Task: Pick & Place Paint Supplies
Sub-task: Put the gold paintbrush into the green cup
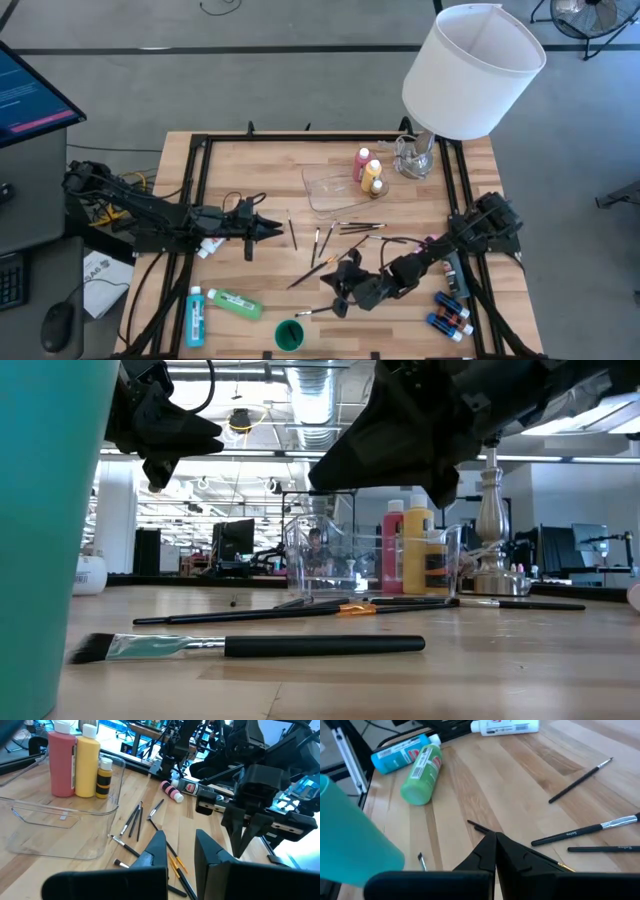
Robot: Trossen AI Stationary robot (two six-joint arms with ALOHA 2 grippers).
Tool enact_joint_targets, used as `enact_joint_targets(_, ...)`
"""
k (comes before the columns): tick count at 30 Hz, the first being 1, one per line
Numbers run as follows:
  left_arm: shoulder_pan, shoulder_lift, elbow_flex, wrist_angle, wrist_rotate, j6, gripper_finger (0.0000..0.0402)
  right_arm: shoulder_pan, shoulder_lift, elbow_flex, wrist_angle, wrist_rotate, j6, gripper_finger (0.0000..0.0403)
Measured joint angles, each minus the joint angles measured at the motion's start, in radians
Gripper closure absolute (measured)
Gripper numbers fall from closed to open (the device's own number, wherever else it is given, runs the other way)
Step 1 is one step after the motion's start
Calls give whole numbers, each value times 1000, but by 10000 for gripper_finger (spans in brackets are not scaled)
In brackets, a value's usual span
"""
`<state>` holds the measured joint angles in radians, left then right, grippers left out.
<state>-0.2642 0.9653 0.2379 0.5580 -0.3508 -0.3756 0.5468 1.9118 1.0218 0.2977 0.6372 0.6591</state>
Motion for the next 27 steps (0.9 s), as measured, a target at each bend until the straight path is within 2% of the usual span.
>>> enact_joint_targets(9,0,0,0,0,1,-5,401,-6,0,0,1,-1,49,403)
enact_joint_targets(16,0,0,0,1,96,-7,401,-4,24,1,10,-1,-27,403)
enact_joint_targets(25,0,0,0,2,112,-7,401,-4,57,2,67,-9,-30,403)
enact_joint_targets(27,0,0,0,6,143,-5,401,-4,55,2,66,-8,-32,403)
